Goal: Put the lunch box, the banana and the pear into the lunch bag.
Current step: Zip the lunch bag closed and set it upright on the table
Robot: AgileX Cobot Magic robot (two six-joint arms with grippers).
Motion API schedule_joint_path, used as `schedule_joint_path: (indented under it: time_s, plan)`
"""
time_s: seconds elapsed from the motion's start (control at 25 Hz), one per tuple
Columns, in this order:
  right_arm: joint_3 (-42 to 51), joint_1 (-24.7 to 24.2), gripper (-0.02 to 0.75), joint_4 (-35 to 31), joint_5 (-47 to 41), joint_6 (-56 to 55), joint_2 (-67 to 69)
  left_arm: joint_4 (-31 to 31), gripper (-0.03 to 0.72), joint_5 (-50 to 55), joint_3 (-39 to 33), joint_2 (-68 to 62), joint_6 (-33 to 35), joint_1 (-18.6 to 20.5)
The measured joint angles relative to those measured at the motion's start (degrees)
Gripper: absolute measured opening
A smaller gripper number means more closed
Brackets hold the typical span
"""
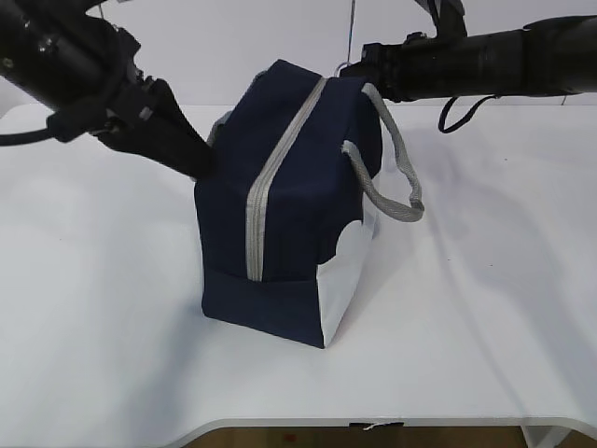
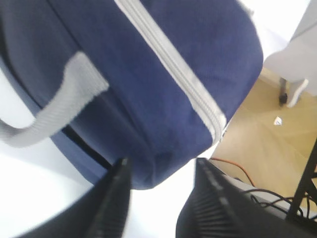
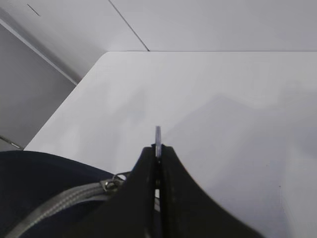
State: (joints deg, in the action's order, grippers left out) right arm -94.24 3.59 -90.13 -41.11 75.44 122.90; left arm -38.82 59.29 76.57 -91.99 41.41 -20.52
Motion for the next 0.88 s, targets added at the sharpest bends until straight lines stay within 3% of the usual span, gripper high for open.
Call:
schedule_joint_path:
  time_s: [0.12,0.24,0.52,0.88]
  plan:
    - [0.0,0.0,0.006,0.0,-0.33,0.0,0.0,1.53,0.393,0.23,2.2,1.01,-2.3,0.0]
    - [0.0,-0.03,0.006,0.1,-0.83,0.0,0.0,2.61,0.418,-0.58,5.43,1.67,-5.88,0.0]
    - [0.0,-0.13,0.006,0.76,-2.1,-0.1,0.0,0.75,0.418,-10.09,10.98,1.05,-9.36,0.0]
    - [0.0,-0.13,0.006,0.84,-2.22,-0.1,0.0,-4.2,0.391,-11.75,18.09,-8.96,-9.49,0.02]
